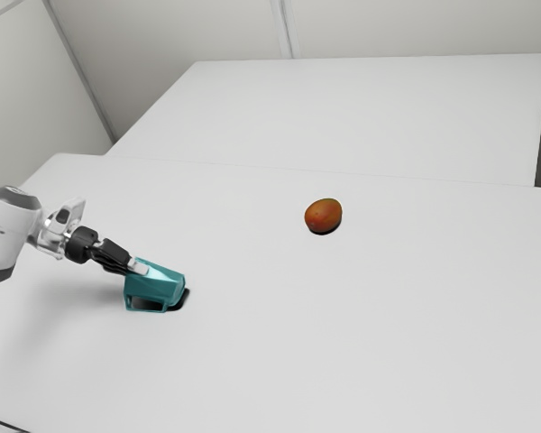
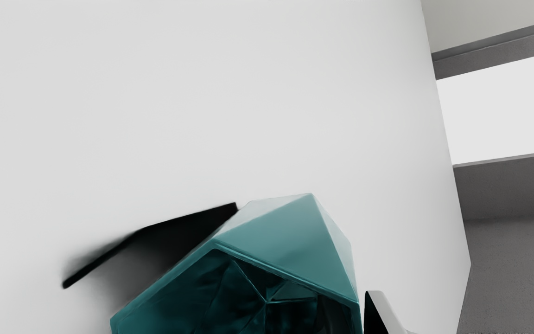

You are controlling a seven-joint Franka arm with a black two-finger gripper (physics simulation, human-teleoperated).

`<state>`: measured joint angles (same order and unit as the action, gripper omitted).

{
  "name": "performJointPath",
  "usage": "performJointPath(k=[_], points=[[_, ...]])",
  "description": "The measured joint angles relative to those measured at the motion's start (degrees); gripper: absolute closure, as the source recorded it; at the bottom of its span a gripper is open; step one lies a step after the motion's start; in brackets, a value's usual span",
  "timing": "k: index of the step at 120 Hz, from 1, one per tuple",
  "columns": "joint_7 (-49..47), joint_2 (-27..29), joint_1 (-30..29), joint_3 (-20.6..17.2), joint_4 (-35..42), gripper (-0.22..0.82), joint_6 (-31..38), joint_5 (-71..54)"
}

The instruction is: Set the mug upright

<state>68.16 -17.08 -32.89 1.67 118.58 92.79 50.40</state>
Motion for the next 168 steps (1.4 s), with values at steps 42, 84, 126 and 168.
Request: performJointPath(k=[42, 84, 126, 168], points=[[1.8, 0.5, 0.1, -0.2, 0.3, 0.77, -0.3, 0.5], [3.1, 6.2, 0.7, -4.2, 1.5, 0.79, 1.6, -2.3], [0.9, 16.1, 1.2, -16.7, 5.9, 0.79, 17.7, -16.9], [-12.6, 20.8, 1.7, -26.9, 9.3, 0.79, 31.3, -34.8]])
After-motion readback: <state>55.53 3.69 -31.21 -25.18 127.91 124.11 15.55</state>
